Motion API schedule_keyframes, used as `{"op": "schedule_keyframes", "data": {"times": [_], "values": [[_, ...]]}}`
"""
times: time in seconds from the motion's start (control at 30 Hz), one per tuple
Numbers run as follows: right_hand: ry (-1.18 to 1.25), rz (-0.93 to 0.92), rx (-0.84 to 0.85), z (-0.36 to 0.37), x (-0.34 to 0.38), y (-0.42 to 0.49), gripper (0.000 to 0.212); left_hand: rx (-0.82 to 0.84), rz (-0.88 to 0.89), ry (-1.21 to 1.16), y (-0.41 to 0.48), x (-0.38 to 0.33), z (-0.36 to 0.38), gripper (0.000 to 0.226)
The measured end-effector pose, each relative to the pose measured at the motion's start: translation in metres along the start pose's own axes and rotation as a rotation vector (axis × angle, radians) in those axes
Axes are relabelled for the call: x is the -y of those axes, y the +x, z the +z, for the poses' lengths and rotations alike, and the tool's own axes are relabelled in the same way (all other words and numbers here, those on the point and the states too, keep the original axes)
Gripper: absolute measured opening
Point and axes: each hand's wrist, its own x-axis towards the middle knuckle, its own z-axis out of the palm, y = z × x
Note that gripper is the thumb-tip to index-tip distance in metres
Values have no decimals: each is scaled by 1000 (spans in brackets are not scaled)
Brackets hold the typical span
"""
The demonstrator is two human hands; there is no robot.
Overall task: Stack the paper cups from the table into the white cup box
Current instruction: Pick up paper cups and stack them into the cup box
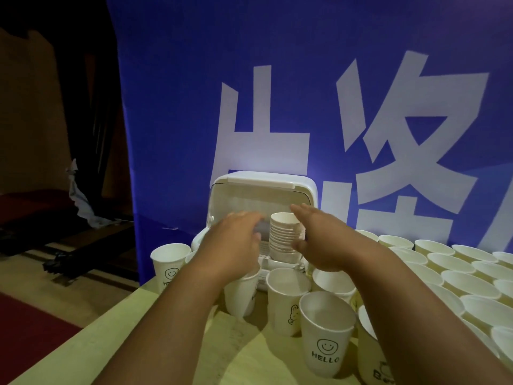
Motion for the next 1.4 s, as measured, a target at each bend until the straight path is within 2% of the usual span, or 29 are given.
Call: {"op": "schedule_keyframes", "data": {"times": [0.1,0.17,0.23,0.33,0.43,0.53,0.7,0.8,0.93,1.1,1.2,1.3,1.4], "values": [[45,-25,-112,-8,12,-6,51,-77,-114,78,0,16,-22,8],[63,-64,-105,-12,26,-11,31,-92,-191,152,0,26,-32,12],[66,-121,-27,-11,43,-19,18,-45,-262,188,-1,32,-37,16],[-10,-231,202,6,64,-27,21,76,-349,219,-3,35,-39,9],[-171,-226,348,27,70,-27,27,228,-397,228,-4,35,-39,15],[-258,-211,367,36,69,-24,29,351,-414,208,-5,35,-34,19],[-257,-220,332,36,65,-21,28,356,-377,228,-4,34,-29,18],[-122,-227,267,30,61,-19,27,260,-355,215,-3,35,-32,14],[163,-191,171,9,49,-17,26,19,-274,111,-2,32,-31,15],[318,-75,-163,-19,25,-8,15,-350,-50,-79,0,20,-29,12],[347,20,-364,-30,11,-4,19,-535,91,-138,4,16,-19,8],[354,120,-557,-32,1,-1,21,-601,181,-174,7,11,-3,6],[397,197,-668,-32,-4,-1,28,-614,241,-198,12,7,12,5]]}}
